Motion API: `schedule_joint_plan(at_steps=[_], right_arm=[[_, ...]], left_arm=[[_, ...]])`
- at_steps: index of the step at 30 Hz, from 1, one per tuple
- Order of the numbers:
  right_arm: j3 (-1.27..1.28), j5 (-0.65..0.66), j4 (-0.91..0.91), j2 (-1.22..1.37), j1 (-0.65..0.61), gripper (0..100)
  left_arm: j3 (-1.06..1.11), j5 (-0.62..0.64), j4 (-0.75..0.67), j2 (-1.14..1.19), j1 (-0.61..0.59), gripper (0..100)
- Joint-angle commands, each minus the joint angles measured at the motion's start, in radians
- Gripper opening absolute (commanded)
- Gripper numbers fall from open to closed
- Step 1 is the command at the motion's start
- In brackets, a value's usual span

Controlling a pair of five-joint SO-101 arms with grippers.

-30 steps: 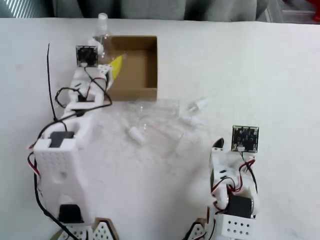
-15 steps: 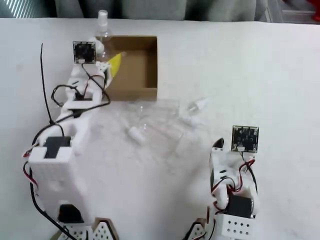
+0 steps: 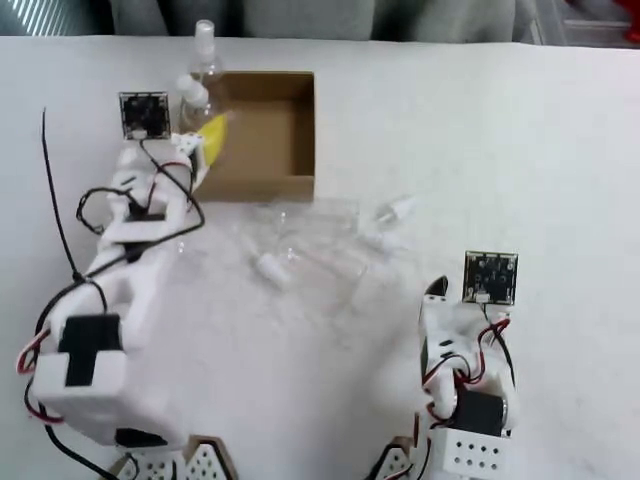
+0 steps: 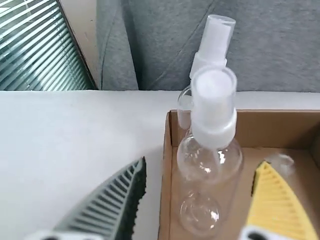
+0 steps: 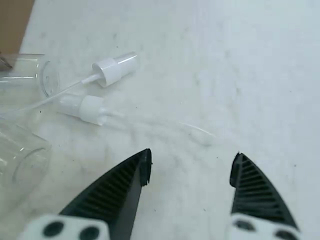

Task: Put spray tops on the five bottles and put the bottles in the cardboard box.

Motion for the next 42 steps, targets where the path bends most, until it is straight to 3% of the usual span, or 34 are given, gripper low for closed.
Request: schedule_joint_plan(at_steps=[1, 6, 9, 20, 24, 28, 32, 36, 42], right_arm=[[0.009, 0.014, 0.001, -0.005, 0.001, 23.6], [0.009, 0.014, 0.001, -0.007, 0.015, 23.6], [0.009, 0.014, 0.001, -0.007, 0.015, 23.6], [0.009, 0.014, 0.001, -0.005, 0.015, 23.6], [0.009, 0.014, 0.002, -0.005, 0.015, 23.6], [0.009, 0.014, 0.004, -0.005, 0.015, 23.6], [0.009, 0.014, 0.005, -0.005, 0.015, 23.6], [0.009, 0.014, 0.005, -0.004, 0.015, 23.6], [0.009, 0.014, 0.005, -0.004, 0.015, 23.6]], left_arm=[[0.051, 0.005, 0.003, -0.140, -0.025, 34], [0.178, 0.005, 0.003, -0.309, -0.041, 34], [0.224, 0.005, 0.074, -0.426, -0.050, 34], [0.040, 0.009, 0.790, -0.782, -0.065, 33], [-0.071, 0.006, 0.965, -0.789, -0.065, 20], [-0.117, 0.005, 1.039, -0.788, -0.067, 1], [-0.121, 0.002, 1.086, -0.785, -0.090, 2], [-0.141, -0.107, 1.158, -0.739, -0.101, 2], [-0.400, -0.216, 1.355, -0.446, -0.145, 2]])
